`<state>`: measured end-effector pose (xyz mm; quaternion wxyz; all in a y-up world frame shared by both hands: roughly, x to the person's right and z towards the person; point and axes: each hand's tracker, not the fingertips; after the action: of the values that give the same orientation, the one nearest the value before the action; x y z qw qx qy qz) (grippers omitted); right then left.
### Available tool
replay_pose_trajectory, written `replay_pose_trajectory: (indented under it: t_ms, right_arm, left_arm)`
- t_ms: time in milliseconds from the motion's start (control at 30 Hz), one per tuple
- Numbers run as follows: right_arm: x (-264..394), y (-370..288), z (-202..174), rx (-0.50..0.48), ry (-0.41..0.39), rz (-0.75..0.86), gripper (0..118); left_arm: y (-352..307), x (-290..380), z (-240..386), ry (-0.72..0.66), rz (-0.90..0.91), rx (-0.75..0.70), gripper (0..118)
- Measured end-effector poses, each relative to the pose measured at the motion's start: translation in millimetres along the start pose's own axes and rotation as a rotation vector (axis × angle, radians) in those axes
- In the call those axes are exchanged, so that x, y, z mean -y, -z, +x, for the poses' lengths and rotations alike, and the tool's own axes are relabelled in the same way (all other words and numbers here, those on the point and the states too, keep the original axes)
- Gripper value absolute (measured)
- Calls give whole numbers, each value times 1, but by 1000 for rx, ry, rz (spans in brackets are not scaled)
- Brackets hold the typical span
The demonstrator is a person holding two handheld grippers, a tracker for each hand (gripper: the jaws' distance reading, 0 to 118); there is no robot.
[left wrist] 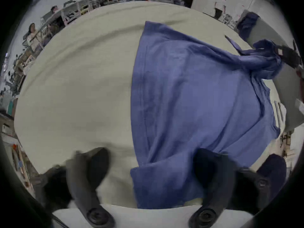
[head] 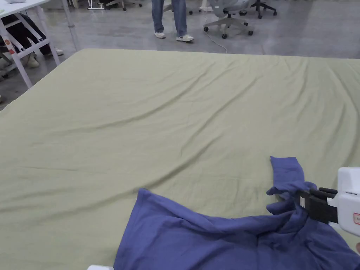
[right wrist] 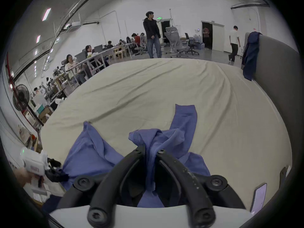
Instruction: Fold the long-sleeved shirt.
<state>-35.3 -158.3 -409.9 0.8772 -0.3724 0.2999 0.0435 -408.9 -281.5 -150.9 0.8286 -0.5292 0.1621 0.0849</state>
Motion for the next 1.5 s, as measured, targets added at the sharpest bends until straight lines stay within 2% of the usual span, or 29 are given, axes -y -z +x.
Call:
replay_pose_trajectory:
  t_ms: [33, 67, 100, 133, 200, 300, 367, 467, 600, 667, 733, 867, 1033, 1200, 1267, 1400, 1500]
  right_arm:
    - [-3, -3, -1, 3, 22, 17, 12]
    - [-5, -9, -3, 6, 33, 41, 12]
    - [-8, -14, -4, 5, 45, 59, 12]
    - [-12, -20, -5, 3, 61, 70, 11]
    - [-18, -34, -6, 0, 73, 120, 11]
    - [-38, -65, -10, 7, 59, 187, 11]
    - [-58, -96, -12, 7, 43, 256, 11]
    - [-94, -149, -14, 25, 24, 371, 11]
    - [-146, -218, -14, 38, 33, 507, 11]
    - [-175, -249, -15, 74, 21, 557, 11]
    - [-205, -272, -15, 129, -8, 598, 11]
    - [-275, -294, -1, 174, 24, 601, 11]
    - [-357, -279, 24, 316, 29, 539, 11]
    - [-403, -224, 56, 324, 111, 504, 11]
    - [-405, -190, 73, 329, 96, 489, 11]
    - [-378, -106, 106, 334, 194, 355, 11]
    - [-343, -51, 120, 310, 192, 328, 11]
  left_arm:
    - [-11, -2, 4, 48, 65, -3, 68]
    - [-17, -4, 8, 44, 52, 142, 19]
    - [-24, -5, 12, 5, 59, 235, 4]
    - [-36, -8, 19, 2, 45, 173, 4]
    - [-64, -15, 23, 11, 143, 183, 4]
    - [-120, -38, 5, -208, 307, 334, 4]
    - [-161, -59, -6, -259, 410, 424, 4]
    - [-223, -100, -14, -162, 581, 369, 4]
    - [-294, -159, -24, -127, 788, 411, 4]
    - [-323, -194, -29, -110, 864, 382, 4]
    - [-344, -228, -35, -100, 930, 375, 4]
    - [-363, -308, -46, -142, 946, 443, 4]
    - [-354, -394, -41, -138, 957, 382, 4]
    - [-308, -458, -36, -187, 947, 424, 4]
    - [-281, -469, -29, -154, 959, 387, 4]
    - [-209, -478, -20, -191, 841, 360, 4]
    - [-158, -468, -14, -127, 784, 311, 4]
